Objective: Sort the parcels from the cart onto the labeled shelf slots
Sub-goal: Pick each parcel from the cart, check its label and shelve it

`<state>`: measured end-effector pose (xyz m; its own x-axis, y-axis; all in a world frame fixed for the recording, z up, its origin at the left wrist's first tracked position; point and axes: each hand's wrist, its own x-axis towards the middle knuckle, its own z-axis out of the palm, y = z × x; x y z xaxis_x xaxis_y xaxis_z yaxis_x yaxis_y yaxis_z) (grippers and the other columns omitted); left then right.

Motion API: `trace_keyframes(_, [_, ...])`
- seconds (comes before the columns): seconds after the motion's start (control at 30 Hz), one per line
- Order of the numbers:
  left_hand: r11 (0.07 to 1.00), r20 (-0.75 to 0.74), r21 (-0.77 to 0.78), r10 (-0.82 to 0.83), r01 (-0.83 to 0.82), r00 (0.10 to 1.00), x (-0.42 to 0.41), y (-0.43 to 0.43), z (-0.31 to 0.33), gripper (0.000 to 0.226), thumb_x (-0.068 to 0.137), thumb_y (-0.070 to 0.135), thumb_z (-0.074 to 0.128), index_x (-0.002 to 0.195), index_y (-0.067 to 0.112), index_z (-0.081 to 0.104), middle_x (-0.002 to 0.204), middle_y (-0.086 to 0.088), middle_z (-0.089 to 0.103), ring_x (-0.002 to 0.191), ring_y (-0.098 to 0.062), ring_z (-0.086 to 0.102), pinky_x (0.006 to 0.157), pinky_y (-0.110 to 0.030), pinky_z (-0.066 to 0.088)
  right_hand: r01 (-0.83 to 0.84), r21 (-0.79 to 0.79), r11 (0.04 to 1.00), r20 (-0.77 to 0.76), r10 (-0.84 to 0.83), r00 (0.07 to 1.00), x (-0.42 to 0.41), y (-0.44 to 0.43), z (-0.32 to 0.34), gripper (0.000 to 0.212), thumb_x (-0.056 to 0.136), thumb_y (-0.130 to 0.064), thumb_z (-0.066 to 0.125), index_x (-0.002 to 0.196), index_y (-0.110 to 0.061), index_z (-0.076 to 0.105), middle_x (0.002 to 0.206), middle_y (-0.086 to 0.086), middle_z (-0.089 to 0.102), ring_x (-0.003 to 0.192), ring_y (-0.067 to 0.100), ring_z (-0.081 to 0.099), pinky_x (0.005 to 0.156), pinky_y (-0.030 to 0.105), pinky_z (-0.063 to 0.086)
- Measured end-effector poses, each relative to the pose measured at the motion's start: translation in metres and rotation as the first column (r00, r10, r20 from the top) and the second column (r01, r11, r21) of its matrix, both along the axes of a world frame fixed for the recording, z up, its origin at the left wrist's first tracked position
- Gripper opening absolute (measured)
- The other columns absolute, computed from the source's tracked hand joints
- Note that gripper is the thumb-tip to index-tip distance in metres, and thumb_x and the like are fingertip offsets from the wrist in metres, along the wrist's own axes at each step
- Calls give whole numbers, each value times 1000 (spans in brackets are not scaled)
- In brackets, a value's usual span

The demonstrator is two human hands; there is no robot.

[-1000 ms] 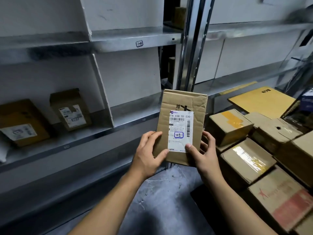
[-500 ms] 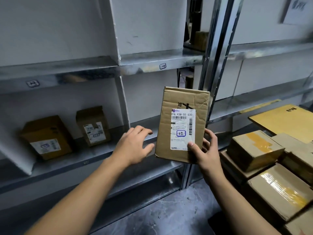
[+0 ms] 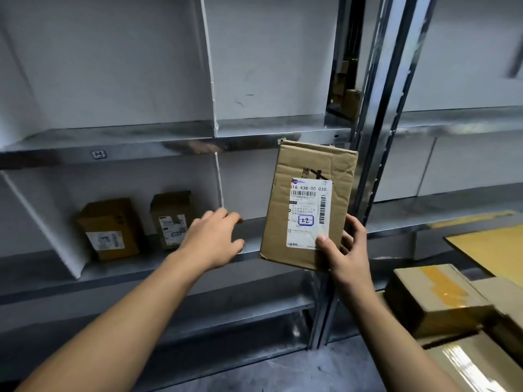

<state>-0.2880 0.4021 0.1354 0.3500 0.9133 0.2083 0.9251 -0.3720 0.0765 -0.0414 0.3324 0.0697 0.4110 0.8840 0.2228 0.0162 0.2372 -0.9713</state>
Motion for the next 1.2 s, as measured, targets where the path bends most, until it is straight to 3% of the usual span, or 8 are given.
trace_keyframes(0.2, [992, 87, 32, 117, -120, 989, -8, -29, 0, 50, 91, 45, 55, 137, 29, 42, 131, 3, 50, 118, -20, 47, 99, -41, 43, -95, 40, 995, 12, 95, 995, -5, 7, 15, 69, 85, -30, 76, 139, -44, 35, 130, -9, 56, 119, 13, 59, 101, 50, 51])
trace_keyframes(0.4, [961, 84, -20, 278, -277, 957, -53, -61, -18, 55, 92, 46, 54, 143, 32, 37, 139, 4, 45, 125, -19, 43, 101, -39, 41, -216, 53, 975, -8, 216, 976, -42, 11, 10, 63, 87, -22, 74, 134, -41, 37, 126, -6, 61, 110, 8, 64, 97, 44, 54])
trace_keyframes(0.57, [921, 108, -67, 388, -383, 915, -106, -90, -35, 54, 92, 45, 55, 141, 32, 38, 139, 4, 45, 125, -19, 43, 103, -40, 40, -336, 38, 941, -19, 336, 942, -92, 9, 4, 63, 86, -27, 73, 134, -43, 36, 129, -5, 60, 113, 11, 63, 90, 40, 56])
trace_keyframes(0.93, [842, 87, -132, 536, -523, 840, -289, -153, -65, 51, 92, 45, 54, 139, 28, 43, 136, 3, 47, 125, -19, 43, 103, -39, 37, -495, 42, 868, -37, 497, 867, -292, 3, -5, 64, 89, -23, 72, 141, -37, 36, 126, -11, 61, 110, 5, 64, 87, 38, 57])
trace_keyframes(1.07, [820, 80, -163, 566, -549, 821, -372, -173, -76, 50, 91, 47, 53, 137, 29, 44, 134, 4, 47, 123, -21, 44, 101, -39, 37, -527, 30, 849, -56, 528, 848, -381, -7, -14, 59, 91, -17, 70, 134, -42, 37, 122, -9, 62, 107, 5, 65, 89, 38, 56])
trace_keyframes(1.2, [806, 76, -177, 584, -566, 808, -442, -193, -82, 52, 91, 47, 54, 138, 29, 43, 136, 3, 47, 123, -21, 44, 101, -39, 37, -533, 15, 846, -69, 533, 843, -460, -20, -25, 59, 93, -13, 68, 137, -35, 36, 121, -8, 62, 100, -4, 65, 82, 26, 57])
